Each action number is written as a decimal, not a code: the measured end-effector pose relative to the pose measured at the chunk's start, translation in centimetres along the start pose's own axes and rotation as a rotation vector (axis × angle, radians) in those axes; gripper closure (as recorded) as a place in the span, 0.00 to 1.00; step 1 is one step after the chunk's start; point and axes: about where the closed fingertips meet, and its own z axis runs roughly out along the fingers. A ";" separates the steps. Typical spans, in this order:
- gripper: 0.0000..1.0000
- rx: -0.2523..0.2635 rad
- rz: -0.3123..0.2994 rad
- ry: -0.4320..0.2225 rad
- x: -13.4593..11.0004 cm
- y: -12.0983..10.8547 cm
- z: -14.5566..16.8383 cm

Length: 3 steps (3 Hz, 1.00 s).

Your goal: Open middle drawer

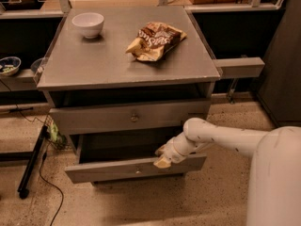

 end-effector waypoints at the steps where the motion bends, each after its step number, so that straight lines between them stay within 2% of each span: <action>1: 1.00 -0.009 0.009 -0.002 0.0 0.1 0.1; 3: 1.00 -0.003 0.017 -0.019 -0.4 0.3 -0.6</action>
Offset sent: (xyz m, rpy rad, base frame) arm -0.0899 0.0054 0.0029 0.0546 0.0788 -0.0302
